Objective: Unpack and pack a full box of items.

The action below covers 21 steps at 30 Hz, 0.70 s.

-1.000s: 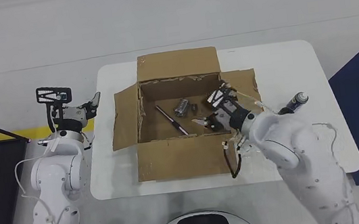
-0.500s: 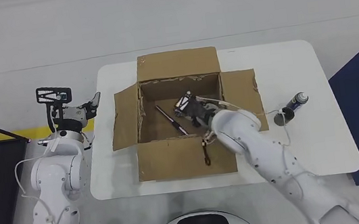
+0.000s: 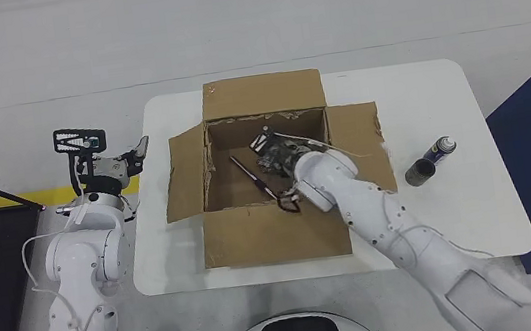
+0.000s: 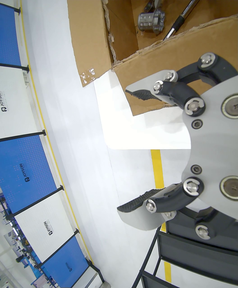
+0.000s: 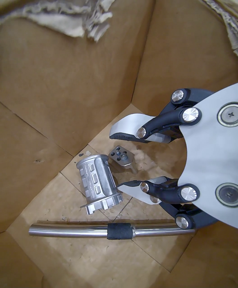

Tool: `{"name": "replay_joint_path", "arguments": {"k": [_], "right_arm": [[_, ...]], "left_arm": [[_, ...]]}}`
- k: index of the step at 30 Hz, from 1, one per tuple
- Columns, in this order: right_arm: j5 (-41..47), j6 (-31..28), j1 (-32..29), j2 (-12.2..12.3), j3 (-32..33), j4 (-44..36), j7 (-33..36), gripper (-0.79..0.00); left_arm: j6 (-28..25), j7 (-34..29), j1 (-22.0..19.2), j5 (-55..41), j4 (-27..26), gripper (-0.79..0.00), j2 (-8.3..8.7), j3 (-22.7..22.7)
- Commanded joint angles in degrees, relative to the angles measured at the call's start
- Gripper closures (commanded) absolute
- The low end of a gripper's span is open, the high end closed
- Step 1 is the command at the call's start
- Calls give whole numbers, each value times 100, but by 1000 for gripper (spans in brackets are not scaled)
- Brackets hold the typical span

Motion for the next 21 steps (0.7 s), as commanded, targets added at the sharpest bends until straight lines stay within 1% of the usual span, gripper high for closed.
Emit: {"name": "replay_joint_path", "arguments": {"k": [1,6,9,12,14,17,18,21], "right_arm": [[12,14,82,-45,-64,132,51,-385],[-87,88,276,-157,-214,493,165,-382],[-155,112,358,-214,-282,690,202,-363],[-225,152,425,-267,-328,869,226,-326],[-259,173,465,-302,-357,974,241,-271],[-246,162,505,-347,-367,1061,235,-129],[-248,157,513,-357,-360,1069,244,0],[-239,146,502,-361,-273,972,285,0]], "left_arm": [[0,0,0,0,0,-785,0,0],[0,0,0,0,0,-785,0,0],[0,0,0,0,0,-785,0,0],[0,0,0,0,0,-785,0,0],[0,0,0,0,0,-785,0,0],[0,0,0,0,0,-785,0,0],[0,0,0,0,0,-785,0,0],[0,0,0,0,0,-785,0,0]]}}
